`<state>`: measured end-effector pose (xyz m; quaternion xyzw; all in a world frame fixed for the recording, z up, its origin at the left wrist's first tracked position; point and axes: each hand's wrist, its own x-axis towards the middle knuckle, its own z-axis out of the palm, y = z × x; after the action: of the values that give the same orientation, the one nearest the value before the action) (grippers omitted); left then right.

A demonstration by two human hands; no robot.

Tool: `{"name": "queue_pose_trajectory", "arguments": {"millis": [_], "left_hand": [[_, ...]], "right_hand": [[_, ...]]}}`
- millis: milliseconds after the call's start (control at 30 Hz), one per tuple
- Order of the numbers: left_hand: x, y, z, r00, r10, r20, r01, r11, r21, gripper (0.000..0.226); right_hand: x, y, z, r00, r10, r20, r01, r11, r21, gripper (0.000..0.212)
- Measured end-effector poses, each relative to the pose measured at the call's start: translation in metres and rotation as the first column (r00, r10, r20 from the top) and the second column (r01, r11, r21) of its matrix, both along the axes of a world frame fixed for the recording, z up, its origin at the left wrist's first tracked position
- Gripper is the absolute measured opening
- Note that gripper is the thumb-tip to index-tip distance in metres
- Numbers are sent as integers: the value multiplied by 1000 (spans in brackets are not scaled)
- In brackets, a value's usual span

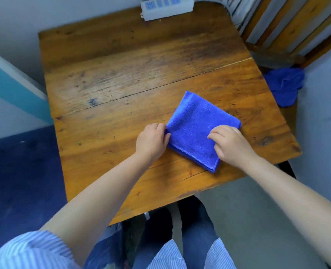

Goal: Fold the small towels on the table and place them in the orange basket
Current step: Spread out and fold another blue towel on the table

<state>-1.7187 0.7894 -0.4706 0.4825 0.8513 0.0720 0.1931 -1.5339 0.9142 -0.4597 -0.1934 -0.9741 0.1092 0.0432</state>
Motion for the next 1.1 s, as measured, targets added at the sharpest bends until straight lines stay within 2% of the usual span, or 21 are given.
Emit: {"name": "queue_pose_trajectory", "arguments": {"millis": [100,233,300,400,467,533,600,667,767,867,967,1033,1100], "left_hand": [[15,6,-1,989,140,46,-141,990,16,36],[20,15,-3,923,358,142,-368,929,47,42],[18,18,-3,910,396,125,-409,907,103,35],[19,20,-5,918,381,113,-377,925,-49,29],[23,16,-8,923,373,94,-368,928,-63,31],[29,14,-17,898,432,76,-429,901,-57,35],[34,14,-26,887,461,37,-460,887,-27,28],[37,16,-27,890,457,-8,-457,889,-31,33],[39,18,-30,877,478,-48,-480,877,-23,38],[39,19,-29,851,524,-45,-525,851,-10,39],[42,25,-17,802,593,70,-580,802,-138,38],[44,26,-11,790,609,66,-580,778,-243,41],[47,28,-4,751,652,104,-609,745,-271,39]], "right_hand": [[-33,24,6,1000,19,-20,-17,998,64,38],[-84,50,7,995,101,3,-101,989,111,41],[-107,62,3,989,121,80,-128,988,91,38],[-132,84,-3,918,241,315,-252,968,-6,33],[-140,95,-2,865,290,409,-289,955,-66,27],[-146,103,-6,874,333,354,-328,942,-75,21],[-147,106,-15,891,358,281,-341,934,-108,15],[-146,105,-26,927,310,212,-286,948,-137,14],[-145,104,-39,975,154,157,-126,976,-176,28],[-142,110,-39,987,74,145,-41,975,-220,46],[-138,115,-33,984,115,136,-76,962,-262,69],[-129,115,-28,977,142,158,-105,970,-218,71],[-117,112,-22,979,134,153,-114,984,-134,69]]}}
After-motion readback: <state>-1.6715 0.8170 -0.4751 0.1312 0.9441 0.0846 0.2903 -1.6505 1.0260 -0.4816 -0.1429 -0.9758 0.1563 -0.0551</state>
